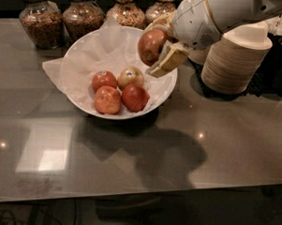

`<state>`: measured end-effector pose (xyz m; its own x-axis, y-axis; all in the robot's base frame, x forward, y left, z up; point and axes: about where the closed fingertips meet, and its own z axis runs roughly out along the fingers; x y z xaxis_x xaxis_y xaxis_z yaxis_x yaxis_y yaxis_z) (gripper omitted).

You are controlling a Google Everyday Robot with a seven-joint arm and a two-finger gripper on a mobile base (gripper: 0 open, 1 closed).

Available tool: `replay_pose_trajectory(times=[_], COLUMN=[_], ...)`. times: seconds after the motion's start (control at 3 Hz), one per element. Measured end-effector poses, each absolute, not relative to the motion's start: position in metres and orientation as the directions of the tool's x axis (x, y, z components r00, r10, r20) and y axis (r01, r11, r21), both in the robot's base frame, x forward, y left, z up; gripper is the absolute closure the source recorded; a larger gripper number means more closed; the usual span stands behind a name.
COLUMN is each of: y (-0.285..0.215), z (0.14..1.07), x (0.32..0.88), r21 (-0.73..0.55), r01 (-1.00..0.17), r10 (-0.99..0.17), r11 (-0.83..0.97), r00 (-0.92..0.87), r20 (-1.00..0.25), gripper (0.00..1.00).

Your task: Pick apple from white bowl

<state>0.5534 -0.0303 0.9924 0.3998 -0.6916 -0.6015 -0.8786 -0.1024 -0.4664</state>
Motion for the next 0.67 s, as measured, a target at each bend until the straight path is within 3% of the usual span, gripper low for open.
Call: replay_pose_trajectory(times=[0.67], y=[0.007], z=[0.995], x=[0.536], r21=[-0.461], r01=[-0.876], r10=[-0.588], r11=[-0.139], r00=[0.448], r20=[-0.673], gripper=[1.0])
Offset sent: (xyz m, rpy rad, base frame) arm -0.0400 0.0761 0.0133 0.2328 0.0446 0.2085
